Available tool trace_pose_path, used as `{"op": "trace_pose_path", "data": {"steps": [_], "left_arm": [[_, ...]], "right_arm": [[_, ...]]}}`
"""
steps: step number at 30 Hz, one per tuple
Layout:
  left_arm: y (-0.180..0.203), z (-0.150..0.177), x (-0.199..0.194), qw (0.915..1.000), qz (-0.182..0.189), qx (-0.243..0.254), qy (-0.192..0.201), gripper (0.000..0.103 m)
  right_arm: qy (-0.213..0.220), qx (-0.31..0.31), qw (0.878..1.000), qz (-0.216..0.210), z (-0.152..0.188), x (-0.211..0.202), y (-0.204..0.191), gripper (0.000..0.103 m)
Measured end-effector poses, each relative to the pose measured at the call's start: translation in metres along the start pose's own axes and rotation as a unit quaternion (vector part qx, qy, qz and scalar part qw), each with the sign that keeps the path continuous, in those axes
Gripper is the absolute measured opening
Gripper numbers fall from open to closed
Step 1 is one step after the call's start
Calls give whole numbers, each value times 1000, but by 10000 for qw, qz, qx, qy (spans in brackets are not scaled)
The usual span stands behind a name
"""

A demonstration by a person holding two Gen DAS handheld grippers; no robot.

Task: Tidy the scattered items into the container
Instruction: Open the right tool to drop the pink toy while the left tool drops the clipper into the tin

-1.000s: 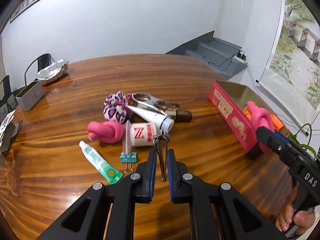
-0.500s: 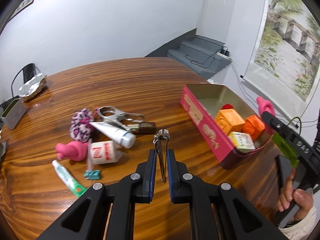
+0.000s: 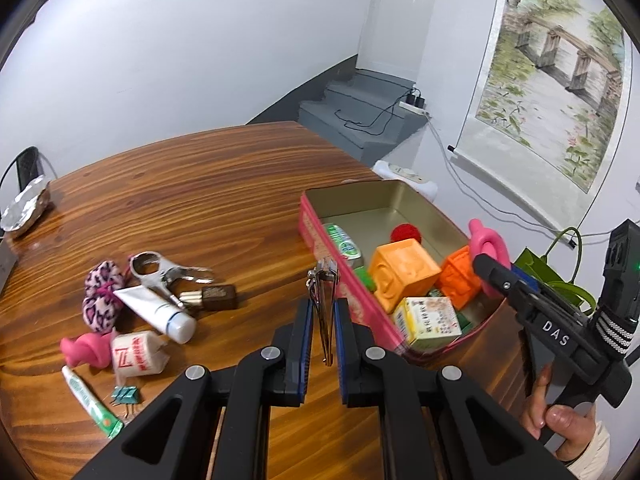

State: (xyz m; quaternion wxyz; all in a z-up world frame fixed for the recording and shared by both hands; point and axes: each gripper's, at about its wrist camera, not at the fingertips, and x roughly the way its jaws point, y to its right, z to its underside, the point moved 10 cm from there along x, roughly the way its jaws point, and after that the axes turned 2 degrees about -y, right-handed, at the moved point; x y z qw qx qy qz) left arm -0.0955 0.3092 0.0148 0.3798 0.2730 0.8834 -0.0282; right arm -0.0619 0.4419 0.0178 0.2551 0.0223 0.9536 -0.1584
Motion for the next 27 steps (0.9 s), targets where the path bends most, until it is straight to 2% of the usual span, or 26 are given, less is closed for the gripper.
{"op": "trace_pose_path", "data": {"steps": [7, 12, 20, 27], "left_arm": [[10, -7, 8, 10000, 29, 39, -14, 11], [18, -17, 14, 10000, 78, 53, 26, 11], [31, -42, 33, 9997, 255, 50, 45, 11], [41, -60, 60, 9992, 400, 63, -45, 11]], "right_arm": [[-160, 131, 9997, -111, 4, 6, 5, 50], [-120, 233, 9996, -121, 5, 3, 7, 57], [25, 26, 10000, 7, 2, -2, 1, 68], [-14, -8, 10000, 12, 3, -1, -1, 70]]}}
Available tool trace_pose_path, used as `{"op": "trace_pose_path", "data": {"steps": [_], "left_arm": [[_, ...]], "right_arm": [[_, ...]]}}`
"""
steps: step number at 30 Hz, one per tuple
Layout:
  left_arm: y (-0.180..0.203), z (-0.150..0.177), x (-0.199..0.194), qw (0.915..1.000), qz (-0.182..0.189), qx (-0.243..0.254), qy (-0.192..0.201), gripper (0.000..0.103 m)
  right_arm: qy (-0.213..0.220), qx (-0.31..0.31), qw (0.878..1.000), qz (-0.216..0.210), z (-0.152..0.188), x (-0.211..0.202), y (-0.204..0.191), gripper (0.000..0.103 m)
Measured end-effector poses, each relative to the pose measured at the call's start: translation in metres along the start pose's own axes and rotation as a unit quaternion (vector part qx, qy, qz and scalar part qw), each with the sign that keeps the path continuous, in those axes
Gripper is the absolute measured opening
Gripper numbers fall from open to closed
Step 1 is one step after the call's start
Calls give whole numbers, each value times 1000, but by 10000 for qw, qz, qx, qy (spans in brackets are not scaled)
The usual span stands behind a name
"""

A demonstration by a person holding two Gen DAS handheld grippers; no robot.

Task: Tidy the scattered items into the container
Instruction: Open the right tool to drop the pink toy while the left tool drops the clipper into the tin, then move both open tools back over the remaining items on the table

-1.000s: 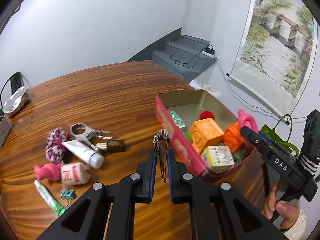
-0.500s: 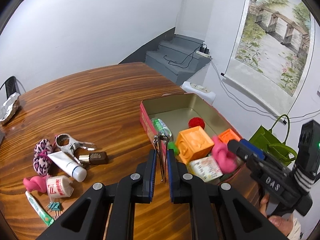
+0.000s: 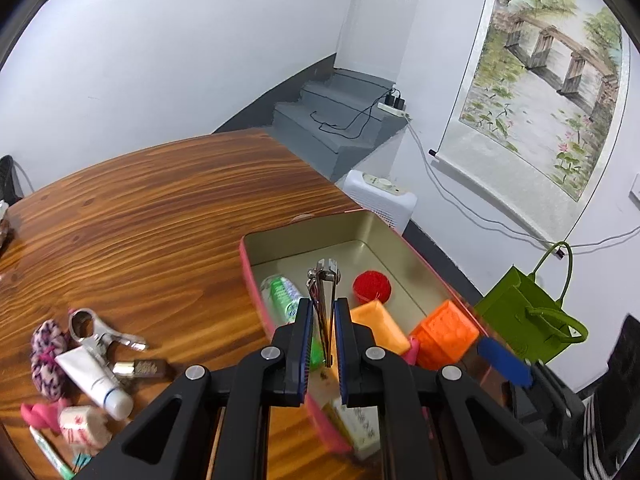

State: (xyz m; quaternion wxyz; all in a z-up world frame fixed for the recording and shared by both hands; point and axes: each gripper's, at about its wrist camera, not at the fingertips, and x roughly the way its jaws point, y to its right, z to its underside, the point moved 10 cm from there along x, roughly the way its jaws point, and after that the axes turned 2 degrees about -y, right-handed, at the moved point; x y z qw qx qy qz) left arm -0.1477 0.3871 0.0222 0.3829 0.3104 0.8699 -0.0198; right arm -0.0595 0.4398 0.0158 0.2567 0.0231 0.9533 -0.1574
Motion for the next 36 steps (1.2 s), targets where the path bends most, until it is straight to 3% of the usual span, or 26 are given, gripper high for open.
{"op": "trace_pose_path", "data": {"steps": [8, 18, 20, 22, 23, 24, 26, 36], "left_arm": [[-12, -5, 33, 9995, 64, -244, -212, 12], [-21, 0, 30, 9989, -19, -384, -279, 13], [-21, 0, 29, 9988, -98, -396, -279, 20], [-26, 0, 27, 9985, -182, -455, -232, 52], [-29, 0, 24, 9982, -245, -524, -143, 84], [-34, -2, 18, 9976, -319, -616, 10, 99], [-44, -6, 5, 9953, -463, -797, 294, 100], [-69, 7, -5, 9930, -610, -993, 184, 100]], "right_arm": [[-31, -13, 10000, -10, 1, 1, 0, 71], [-32, -22, 10000, 17, 1, 2, 1, 72], [-39, -16, 10000, 32, 2, 3, 1, 73], [-38, -22, 10000, 56, 2, 3, 2, 74], [-42, -31, 10000, 68, 2, 3, 1, 75], [-50, -42, 9999, 77, 2, 4, 1, 75], [-58, -59, 9999, 94, 3, 4, 1, 75], [-25, -168, 9998, 145, 4, 5, 0, 76]]}}
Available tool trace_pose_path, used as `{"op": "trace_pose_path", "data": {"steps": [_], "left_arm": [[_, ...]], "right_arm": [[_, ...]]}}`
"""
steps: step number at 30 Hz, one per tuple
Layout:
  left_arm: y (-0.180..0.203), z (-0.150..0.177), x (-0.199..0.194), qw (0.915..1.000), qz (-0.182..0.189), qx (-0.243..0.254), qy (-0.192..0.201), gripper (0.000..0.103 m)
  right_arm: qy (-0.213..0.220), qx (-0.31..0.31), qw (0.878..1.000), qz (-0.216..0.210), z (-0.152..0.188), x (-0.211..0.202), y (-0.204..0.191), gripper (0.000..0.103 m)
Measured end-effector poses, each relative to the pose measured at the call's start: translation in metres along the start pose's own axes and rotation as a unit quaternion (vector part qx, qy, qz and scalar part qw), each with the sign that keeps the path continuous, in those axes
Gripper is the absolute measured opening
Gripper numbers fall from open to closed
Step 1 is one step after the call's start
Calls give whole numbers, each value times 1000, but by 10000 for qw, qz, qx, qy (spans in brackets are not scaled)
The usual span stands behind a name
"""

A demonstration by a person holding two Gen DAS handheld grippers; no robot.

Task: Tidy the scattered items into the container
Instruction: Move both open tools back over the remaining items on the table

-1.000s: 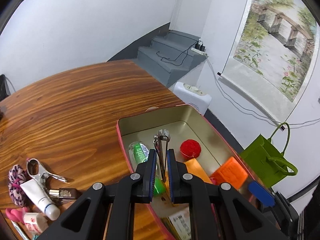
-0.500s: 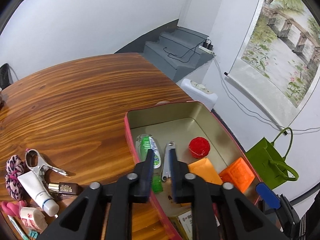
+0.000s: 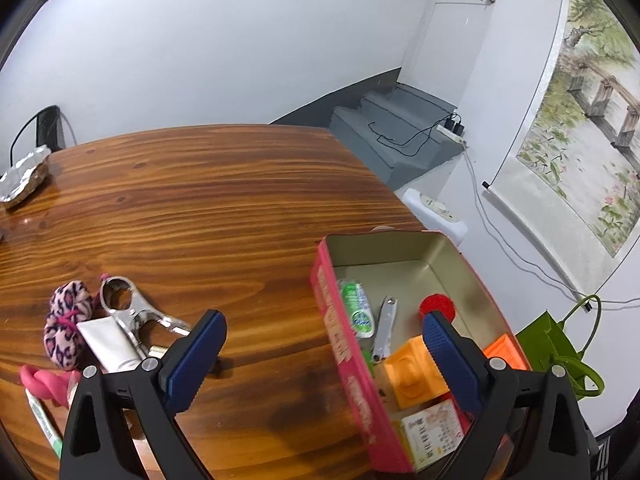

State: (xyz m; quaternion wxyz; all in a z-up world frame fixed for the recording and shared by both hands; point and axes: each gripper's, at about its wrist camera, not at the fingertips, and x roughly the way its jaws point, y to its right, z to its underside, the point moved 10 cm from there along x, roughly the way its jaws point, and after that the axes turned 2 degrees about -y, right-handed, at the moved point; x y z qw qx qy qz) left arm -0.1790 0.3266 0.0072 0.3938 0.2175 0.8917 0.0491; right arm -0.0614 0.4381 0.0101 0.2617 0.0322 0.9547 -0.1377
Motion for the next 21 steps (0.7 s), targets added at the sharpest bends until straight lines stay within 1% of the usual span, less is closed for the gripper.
{"op": "trace_pose_path", "data": {"steps": [6, 16, 21], "left_arm": [[-28, 7, -15, 9998, -148, -143, 2, 100], [-85, 20, -41, 9977, -400, -540, -13, 100], [-119, 27, -57, 9954, -687, -662, 57, 100]], "right_arm": [[106, -84, 9999, 65, -2, -1, -3, 79], [397, -295, 9982, 351, -7, -8, -7, 79], [512, -329, 9972, 429, -9, -10, -12, 79]]}}
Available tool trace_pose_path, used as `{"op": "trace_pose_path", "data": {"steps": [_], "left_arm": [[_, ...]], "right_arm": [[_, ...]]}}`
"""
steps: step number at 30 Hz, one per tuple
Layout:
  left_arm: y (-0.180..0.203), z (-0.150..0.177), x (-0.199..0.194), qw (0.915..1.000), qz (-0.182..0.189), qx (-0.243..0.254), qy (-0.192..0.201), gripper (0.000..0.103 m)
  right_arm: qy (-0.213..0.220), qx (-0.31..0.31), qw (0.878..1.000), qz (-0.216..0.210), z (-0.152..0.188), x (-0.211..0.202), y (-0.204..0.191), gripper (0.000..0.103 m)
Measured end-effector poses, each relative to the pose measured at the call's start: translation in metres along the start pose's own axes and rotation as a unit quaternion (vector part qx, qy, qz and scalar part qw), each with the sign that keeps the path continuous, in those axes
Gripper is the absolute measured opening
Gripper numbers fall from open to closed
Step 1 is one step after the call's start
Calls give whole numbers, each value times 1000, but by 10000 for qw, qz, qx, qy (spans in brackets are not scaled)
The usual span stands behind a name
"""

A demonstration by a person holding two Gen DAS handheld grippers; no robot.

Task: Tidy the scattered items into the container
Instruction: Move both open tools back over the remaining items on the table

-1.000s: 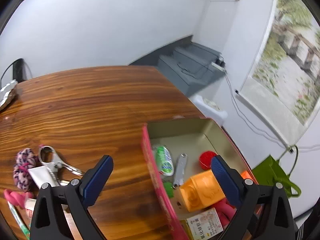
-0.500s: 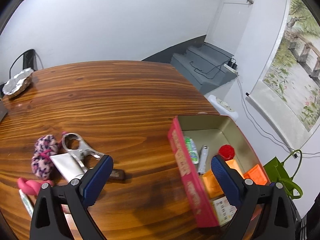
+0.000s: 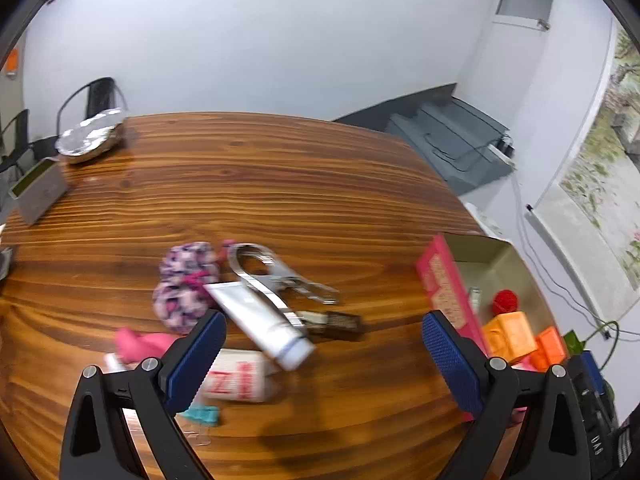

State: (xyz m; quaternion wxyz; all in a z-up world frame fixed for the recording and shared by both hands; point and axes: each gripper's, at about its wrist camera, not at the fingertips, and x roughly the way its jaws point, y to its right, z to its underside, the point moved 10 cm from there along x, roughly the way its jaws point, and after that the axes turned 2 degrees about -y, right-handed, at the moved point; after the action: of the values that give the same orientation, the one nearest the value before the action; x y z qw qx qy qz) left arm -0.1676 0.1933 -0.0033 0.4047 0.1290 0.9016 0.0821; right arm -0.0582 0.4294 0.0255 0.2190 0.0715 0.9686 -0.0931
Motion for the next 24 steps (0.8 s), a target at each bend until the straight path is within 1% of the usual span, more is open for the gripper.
{"op": "trace_pose_path", "data": {"steps": [4, 8, 12, 16, 20, 24], "left_arm": [[-36, 3, -7, 9994, -252, -237, 65, 100], [-69, 7, -11, 9980, -414, -482, 65, 100], [-94, 9, -11, 9964, -697, -491, 50, 100], [-117, 15, -1, 9946, -816, -638, -76, 100], [-127, 18, 9, 9948, -794, -621, -139, 100], [-127, 22, 21, 9954, -835, -413, -230, 100]], "right_arm": [[36, -72, 10000, -47, 0, -1, -15, 80], [29, -342, 9994, -90, 3, -2, -39, 80], [53, -564, 9980, -282, 3, -6, -66, 82], [-20, -674, 9961, -574, 3, -4, -94, 83], [-42, -831, 9938, -740, 8, 0, -116, 83], [-304, -881, 9915, -908, 21, 10, -128, 83]]}}
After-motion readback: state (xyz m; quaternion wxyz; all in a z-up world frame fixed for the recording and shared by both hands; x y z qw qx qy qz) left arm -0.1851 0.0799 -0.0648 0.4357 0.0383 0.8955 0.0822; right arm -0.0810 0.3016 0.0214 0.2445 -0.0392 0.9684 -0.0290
